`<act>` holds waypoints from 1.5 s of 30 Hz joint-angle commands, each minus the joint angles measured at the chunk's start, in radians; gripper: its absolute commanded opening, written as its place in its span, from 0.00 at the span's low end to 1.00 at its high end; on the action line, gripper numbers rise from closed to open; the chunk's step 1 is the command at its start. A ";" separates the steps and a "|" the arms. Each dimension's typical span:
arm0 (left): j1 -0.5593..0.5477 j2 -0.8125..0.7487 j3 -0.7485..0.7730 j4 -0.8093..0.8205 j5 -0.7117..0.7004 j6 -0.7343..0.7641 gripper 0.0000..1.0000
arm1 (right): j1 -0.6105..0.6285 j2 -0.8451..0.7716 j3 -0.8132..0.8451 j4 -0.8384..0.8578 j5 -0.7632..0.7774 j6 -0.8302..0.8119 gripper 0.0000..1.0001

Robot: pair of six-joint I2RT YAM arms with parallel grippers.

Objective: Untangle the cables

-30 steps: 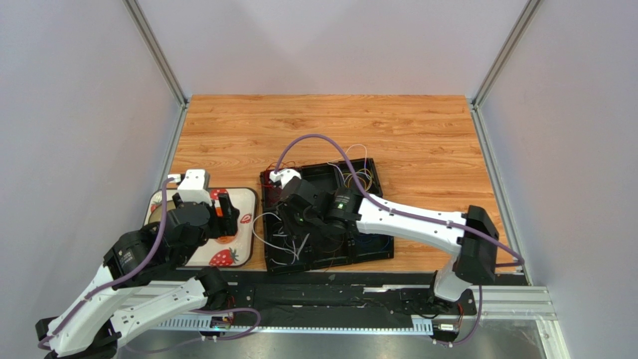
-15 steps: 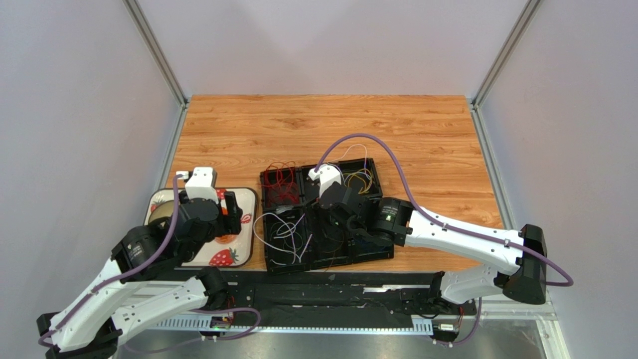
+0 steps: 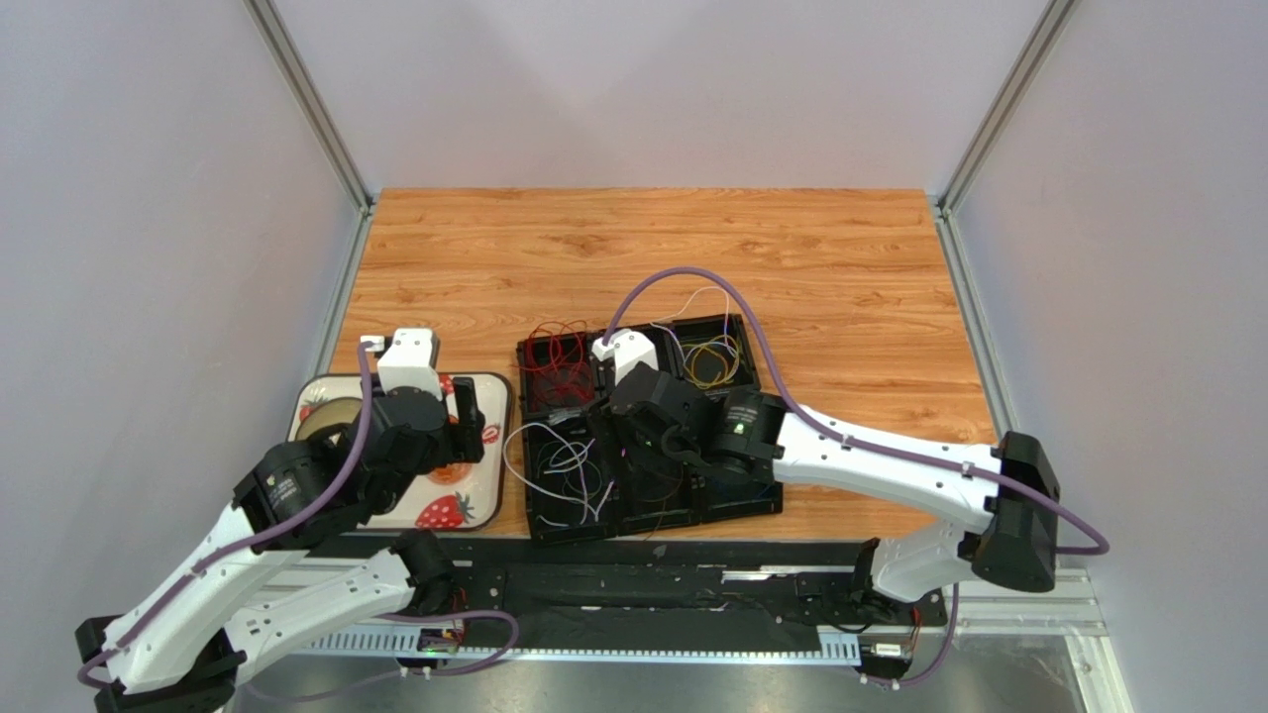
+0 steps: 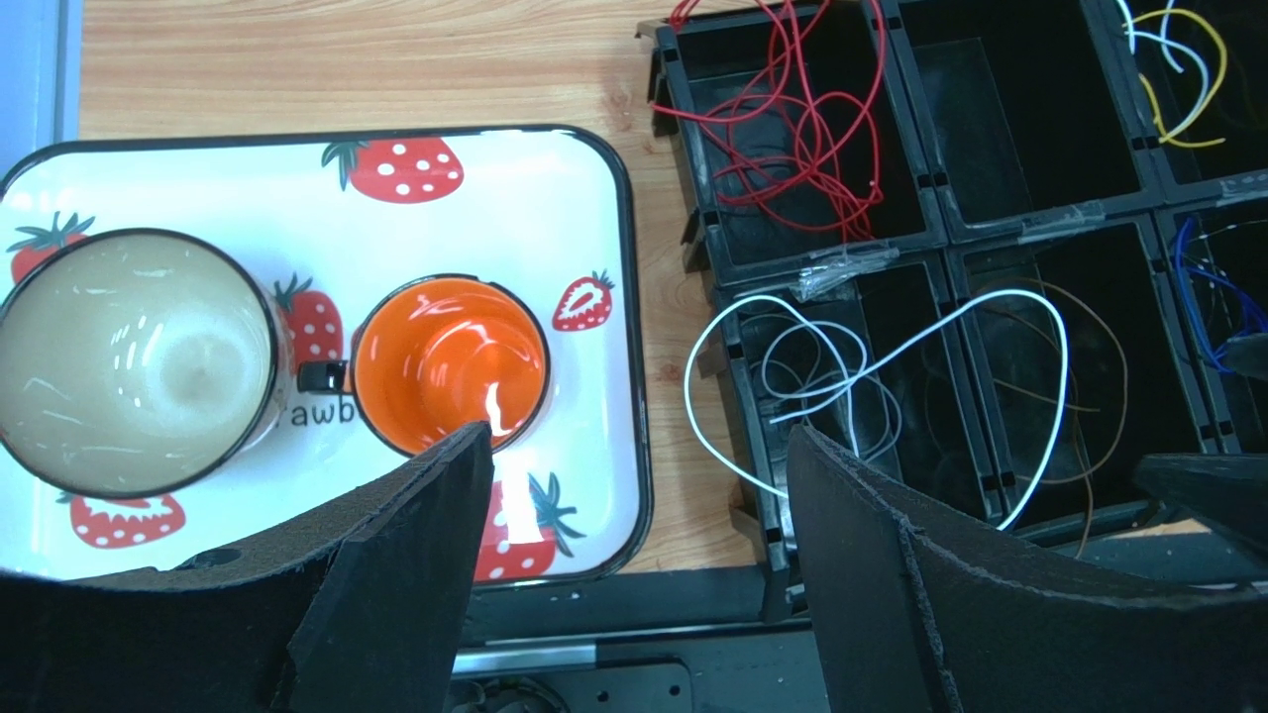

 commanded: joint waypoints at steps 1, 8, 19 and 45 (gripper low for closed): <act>0.005 0.028 -0.002 0.004 0.003 0.000 0.80 | -0.014 0.056 0.067 0.036 0.064 0.009 0.69; 0.005 0.031 -0.002 0.009 0.014 0.003 0.80 | -0.106 0.111 0.030 0.071 0.016 0.093 0.65; 0.005 0.025 -0.005 0.012 0.017 0.006 0.79 | -0.146 0.235 0.042 0.118 -0.051 0.103 0.48; 0.005 0.034 -0.007 0.018 0.022 0.012 0.79 | -0.089 0.479 0.199 0.232 -0.303 0.061 0.00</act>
